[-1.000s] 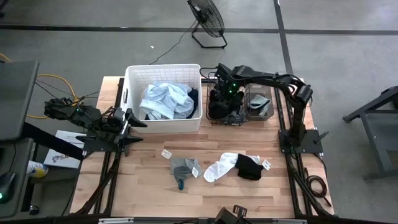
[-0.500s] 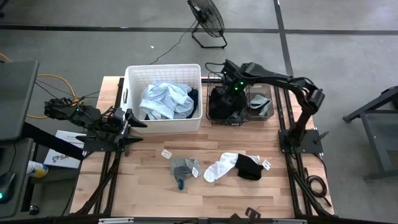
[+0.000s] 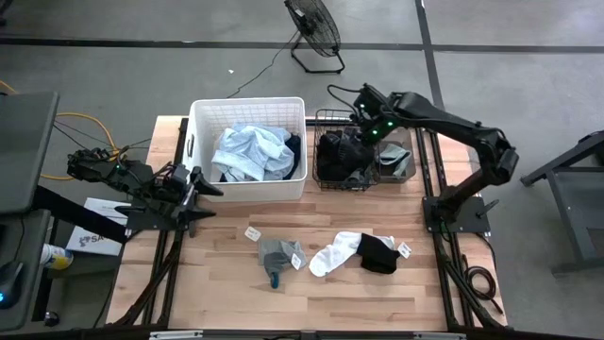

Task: Pick & Place Cloths
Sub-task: Put the black sock into the black bin

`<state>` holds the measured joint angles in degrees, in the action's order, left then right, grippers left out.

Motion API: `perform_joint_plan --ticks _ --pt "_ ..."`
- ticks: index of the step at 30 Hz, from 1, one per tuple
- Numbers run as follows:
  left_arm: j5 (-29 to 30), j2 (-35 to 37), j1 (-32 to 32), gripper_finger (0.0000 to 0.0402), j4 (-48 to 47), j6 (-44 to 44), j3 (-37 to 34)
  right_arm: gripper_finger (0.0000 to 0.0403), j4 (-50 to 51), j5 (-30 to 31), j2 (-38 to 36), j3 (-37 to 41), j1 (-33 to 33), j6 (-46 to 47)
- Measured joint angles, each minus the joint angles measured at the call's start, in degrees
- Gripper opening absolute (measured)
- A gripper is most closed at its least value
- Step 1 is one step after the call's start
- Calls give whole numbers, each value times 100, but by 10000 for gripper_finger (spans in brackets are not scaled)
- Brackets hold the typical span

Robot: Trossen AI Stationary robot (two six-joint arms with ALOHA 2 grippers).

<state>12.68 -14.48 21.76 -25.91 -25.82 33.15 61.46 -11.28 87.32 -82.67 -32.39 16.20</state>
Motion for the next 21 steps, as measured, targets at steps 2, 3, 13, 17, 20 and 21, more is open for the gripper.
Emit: perform_joint_plan --ticks 2,3,13,17,20,21 --pt "-133 0 1 324 0 0 0 346 295 -193 -178 0 50 239" --pt "-200 0 0 324 0 0 0 348 465 -265 -268 0 96 376" --pt "-487 0 2 324 -81 0 0 341 1926 -170 -791 -4 1148 1929" --pt "-487 -2 2 324 -190 0 0 340 2258 162 -799 -4 1905 2935" --pt "-501 0 1 324 -133 0 0 340 2253 376 -801 19 2459 4047" --pt "-557 0 0 324 -102 2 0 340 2230 410 -804 57 2628 4470"
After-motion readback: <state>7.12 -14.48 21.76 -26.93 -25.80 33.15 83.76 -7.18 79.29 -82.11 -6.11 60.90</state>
